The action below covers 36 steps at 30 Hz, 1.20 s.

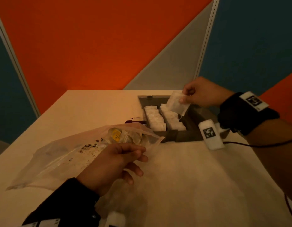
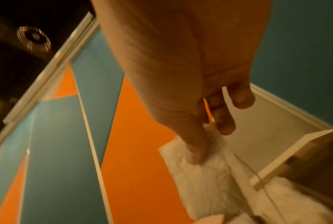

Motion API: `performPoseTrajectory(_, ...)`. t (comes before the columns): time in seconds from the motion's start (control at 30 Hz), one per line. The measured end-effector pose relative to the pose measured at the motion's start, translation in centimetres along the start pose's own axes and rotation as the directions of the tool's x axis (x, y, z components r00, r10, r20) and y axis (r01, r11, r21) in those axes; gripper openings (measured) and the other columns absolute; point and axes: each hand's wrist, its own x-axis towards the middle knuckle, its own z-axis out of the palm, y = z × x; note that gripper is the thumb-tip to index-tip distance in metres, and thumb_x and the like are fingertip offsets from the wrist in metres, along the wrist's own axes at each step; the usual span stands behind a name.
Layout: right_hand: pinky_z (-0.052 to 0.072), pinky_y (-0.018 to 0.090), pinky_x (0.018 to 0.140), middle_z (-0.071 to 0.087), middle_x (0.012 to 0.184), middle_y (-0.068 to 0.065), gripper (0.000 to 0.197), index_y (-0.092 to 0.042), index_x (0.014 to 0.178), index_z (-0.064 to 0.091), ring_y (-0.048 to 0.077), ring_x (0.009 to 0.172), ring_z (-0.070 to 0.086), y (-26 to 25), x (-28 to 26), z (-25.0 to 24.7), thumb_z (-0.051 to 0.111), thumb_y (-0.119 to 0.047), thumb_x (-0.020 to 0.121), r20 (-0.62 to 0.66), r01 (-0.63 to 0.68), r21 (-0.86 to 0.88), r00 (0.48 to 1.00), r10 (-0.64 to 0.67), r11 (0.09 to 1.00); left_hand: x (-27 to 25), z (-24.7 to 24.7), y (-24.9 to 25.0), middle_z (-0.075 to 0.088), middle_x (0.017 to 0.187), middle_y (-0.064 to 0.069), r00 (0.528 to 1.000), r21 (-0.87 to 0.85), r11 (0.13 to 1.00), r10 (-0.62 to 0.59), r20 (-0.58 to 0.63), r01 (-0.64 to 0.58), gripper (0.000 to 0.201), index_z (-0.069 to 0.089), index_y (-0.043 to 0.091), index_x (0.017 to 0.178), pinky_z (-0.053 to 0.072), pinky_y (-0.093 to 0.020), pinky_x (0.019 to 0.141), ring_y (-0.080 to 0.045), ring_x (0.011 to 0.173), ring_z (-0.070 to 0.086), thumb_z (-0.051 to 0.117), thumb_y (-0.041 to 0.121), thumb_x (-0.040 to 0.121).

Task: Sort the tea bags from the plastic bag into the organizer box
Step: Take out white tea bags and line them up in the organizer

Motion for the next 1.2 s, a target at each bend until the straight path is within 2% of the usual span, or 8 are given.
performPoseTrajectory(0.3, 0.048, 0.035, 0.08, 0.066, 0.09, 0.0, 0.007, -0.022, 0.085, 0.064, 0.02, 0.089, 0.06, 3.5, 1.0, 3.1, 0.066, -0.026, 0.091, 0.284, -0.011, -0.27, 0.955, 0.09, 0.963, 0.1, -0.7, 0.7, 0.07, 0.085, -0.016, 0.989, -0.066, 0.996, 0.047, -0.14, -0.057, 0.017, 0.068, 0.002, 0.102, 0.031, -0.018, 0.035, -0.018, 0.048, 0.055, 0.052, 0.004, 0.095)
performPoseTrajectory(0.43, 0.049, 0.039, 0.087, 0.067, 0.098, 0.007, 0.01, -0.013, 0.099, 0.065, 0.025, 0.093, 0.06, 2.9, 1.7, 3.2, 0.063, -0.02, 0.092, 0.403, 0.048, -0.356, 0.909, 0.107, 0.933, 0.4, -1.2, 0.8, 0.064, 0.076, -0.013, 0.974, -0.098, 0.99, 0.075, -0.213, -0.097, 0.016, 0.067, 0.001, 0.097, 0.025, -0.016, 0.035, -0.016, 0.044, 0.047, 0.051, 0.001, 0.093)
performPoseTrajectory(0.57, 0.042, 0.03, 0.084, 0.06, 0.1, -0.005, 0.023, -0.019, 0.117, 0.065, 0.016, 0.096, 0.054, 2.0, 2.7, 3.8, 0.06, -0.017, 0.094, 0.493, 0.091, -0.457, 0.854, 0.167, 0.885, 0.5, -1.5, 0.9, 0.061, 0.07, -0.009, 0.962, -0.116, 0.986, 0.087, -0.258, -0.12, 0.017, 0.066, 0.001, 0.096, 0.022, -0.016, 0.038, -0.015, 0.042, 0.043, 0.05, 0.0, 0.093)
performPoseTrajectory(0.7, 0.04, 0.027, 0.086, 0.059, 0.118, -0.004, 0.039, -0.02, 0.132, 0.059, 0.012, 0.1, 0.051, 2.2, 4.3, 4.9, 0.062, -0.018, 0.093, 0.541, 0.105, -0.53, 0.806, 0.24, 0.842, 0.6, -2.1, 0.9, 0.06, 0.067, -0.006, 0.949, -0.151, 0.979, 0.082, -0.305, -0.133, 0.019, 0.065, 0.002, 0.103, 0.021, -0.017, 0.039, -0.015, 0.044, 0.042, 0.048, 0.002, 0.094)
performPoseTrajectory(0.83, 0.044, 0.028, 0.091, 0.062, 0.118, -0.005, 0.037, -0.02, 0.129, 0.062, 0.012, 0.101, 0.052, 2.4, 5.2, 5.5, 0.064, -0.02, 0.091, 0.52, 0.066, -0.558, 0.804, 0.287, 0.827, 0.8, -2.5, 1.2, 0.059, 0.067, -0.005, 0.932, -0.192, 0.972, 0.061, -0.357, -0.137, 0.02, 0.065, 0.005, 0.103, 0.021, -0.018, 0.039, -0.014, 0.043, 0.041, 0.047, 0.003, 0.094)
performPoseTrajectory(0.97, 0.039, 0.026, 0.085, 0.061, 0.123, -0.002, 0.036, -0.018, 0.129, 0.061, 0.012, 0.098, 0.051, 2.5, 5.0, 5.6, 0.062, -0.018, 0.093, 0.465, 0.04, -0.551, 0.844, 0.267, 0.834, 0.9, -2.7, 1.3, 0.057, 0.065, -0.003, 0.92, -0.205, 0.968, 0.058, -0.387, -0.147, 0.018, 0.066, 0.005, 0.103, 0.021, -0.019, 0.043, -0.013, 0.042, 0.04, 0.051, 0.005, 0.093)
performPoseTrajectory(1.07, 0.043, 0.028, 0.091, 0.06, 0.127, 0.001, 0.039, -0.02, 0.131, 0.059, 0.017, 0.106, 0.055, 2.3, 4.4, 5.4, 0.063, -0.025, 0.092, 0.402, -0.002, -0.564, 0.873, 0.277, 0.826, 1.0, -2.8, 1.2, 0.054, 0.067, -0.004, 0.912, -0.21, 0.964, 0.064, -0.405, -0.161, 0.018, 0.065, 0.003, 0.103, 0.02, -0.017, 0.04, -0.013, 0.042, 0.036, 0.051, 0.005, 0.093)
performPoseTrajectory(1.2, 0.043, 0.028, 0.076, 0.061, 0.099, -0.006, 0.021, -0.022, 0.109, 0.065, 0.014, 0.09, 0.057, -1.8, 1.3, 4.7, 0.066, -0.033, 0.09, 0.07, 0.02, -0.274, 0.998, -0.001, 0.962, 0.8, -2.9, 1.3, 0.051, 0.066, -0.004, 0.907, -0.198, 0.964, 0.08, -0.414, -0.175, 0.015, 0.064, 0.005, 0.098, 0.019, -0.018, 0.039, -0.013, 0.042, 0.032, 0.05, 0.007, 0.094)
